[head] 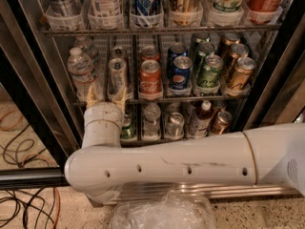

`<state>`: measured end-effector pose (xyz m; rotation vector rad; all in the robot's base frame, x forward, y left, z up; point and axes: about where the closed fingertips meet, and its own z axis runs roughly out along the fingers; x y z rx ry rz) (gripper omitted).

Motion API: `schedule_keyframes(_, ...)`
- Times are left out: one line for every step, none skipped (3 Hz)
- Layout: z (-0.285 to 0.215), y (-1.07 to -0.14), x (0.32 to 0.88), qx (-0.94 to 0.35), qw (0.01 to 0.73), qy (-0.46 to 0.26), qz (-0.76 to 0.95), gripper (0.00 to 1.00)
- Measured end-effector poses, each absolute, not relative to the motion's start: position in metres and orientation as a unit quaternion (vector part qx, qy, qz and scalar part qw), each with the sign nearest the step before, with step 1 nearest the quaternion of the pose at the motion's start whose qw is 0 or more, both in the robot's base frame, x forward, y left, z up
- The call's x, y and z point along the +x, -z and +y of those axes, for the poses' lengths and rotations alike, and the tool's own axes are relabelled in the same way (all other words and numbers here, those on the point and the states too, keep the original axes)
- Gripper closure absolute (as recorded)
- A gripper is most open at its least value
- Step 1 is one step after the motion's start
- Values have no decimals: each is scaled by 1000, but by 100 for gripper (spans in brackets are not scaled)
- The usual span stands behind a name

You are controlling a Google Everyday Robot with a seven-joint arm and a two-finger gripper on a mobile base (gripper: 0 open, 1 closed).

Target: Pick redbull can from middle shelf of fridge

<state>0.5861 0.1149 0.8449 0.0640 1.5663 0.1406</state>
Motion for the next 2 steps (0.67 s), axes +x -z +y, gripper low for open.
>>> schedule_keyframes(121, -849, 601, 23, 712, -64, 699, 38)
schedule_keyframes(118, -852, 607, 26, 717, -58, 695, 38)
